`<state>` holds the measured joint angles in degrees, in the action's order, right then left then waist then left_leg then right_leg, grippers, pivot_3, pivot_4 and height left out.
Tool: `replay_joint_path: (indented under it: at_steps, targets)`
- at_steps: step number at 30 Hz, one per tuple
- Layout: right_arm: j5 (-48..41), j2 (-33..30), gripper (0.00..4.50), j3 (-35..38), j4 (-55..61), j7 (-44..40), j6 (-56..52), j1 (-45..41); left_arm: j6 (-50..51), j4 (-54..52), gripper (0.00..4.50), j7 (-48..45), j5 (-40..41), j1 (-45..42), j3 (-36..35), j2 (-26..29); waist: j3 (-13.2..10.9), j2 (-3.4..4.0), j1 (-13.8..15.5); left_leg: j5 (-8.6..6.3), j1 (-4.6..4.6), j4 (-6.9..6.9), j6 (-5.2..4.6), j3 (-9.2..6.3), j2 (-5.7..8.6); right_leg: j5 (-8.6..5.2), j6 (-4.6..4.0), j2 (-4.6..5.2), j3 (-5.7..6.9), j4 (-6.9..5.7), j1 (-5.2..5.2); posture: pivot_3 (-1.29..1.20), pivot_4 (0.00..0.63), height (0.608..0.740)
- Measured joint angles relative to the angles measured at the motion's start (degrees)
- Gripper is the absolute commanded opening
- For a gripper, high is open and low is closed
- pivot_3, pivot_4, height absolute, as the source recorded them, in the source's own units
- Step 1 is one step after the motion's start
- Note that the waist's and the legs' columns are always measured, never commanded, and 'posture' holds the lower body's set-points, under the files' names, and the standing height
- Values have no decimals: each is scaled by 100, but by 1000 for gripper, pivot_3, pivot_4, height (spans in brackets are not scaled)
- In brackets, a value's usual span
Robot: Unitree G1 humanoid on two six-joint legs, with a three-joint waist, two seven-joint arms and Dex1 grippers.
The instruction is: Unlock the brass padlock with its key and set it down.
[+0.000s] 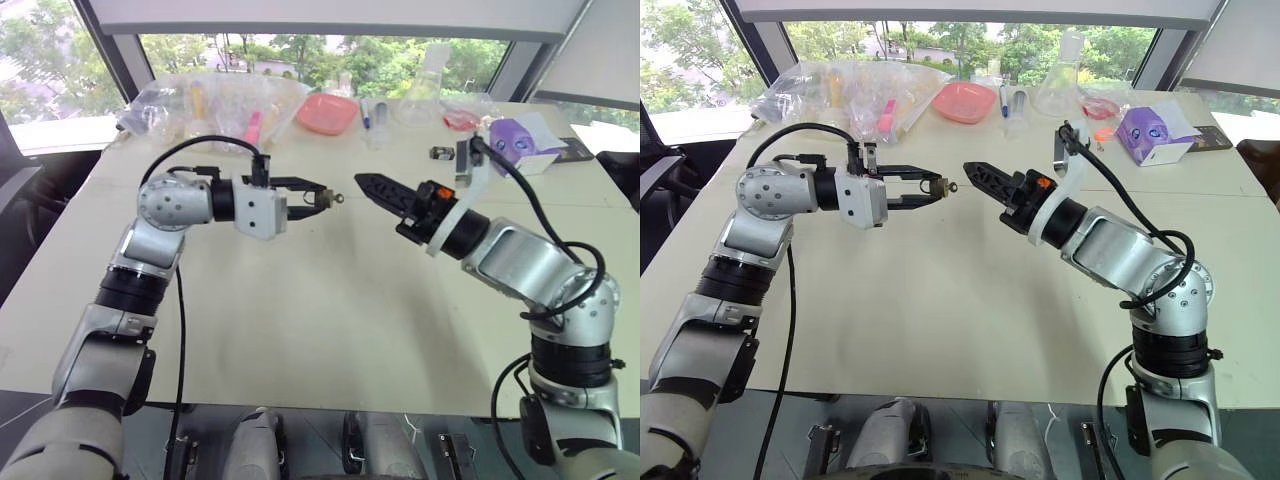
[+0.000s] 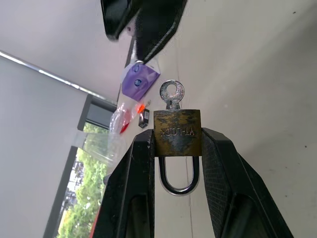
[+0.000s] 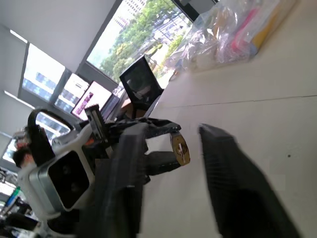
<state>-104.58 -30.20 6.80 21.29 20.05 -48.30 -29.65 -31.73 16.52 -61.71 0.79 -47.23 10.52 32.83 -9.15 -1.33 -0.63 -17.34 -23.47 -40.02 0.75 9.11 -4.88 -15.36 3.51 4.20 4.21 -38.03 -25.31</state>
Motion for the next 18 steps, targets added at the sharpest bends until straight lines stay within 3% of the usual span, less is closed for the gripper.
replay_joint_path:
  at_steps: [3, 18]
  targets:
    - [64, -118, 4343, -25, 0, -256, -69, 51, -34, 42, 712, 6, -10, -2, 0, -5, 0, 0, -4, 0, 0, 0, 0, 1, 0, 0, 0, 0, 0, 0, 0, 0, 150, 740]
    - [664, -348, 4343, -441, -25, -766, -268, 8, -8, -174, 712, 65, 64, 15, 13, -64, 0, 0, 2, 0, 0, 0, 0, 1, 0, 0, 0, 0, 0, 0, 0, 0, 150, 740]
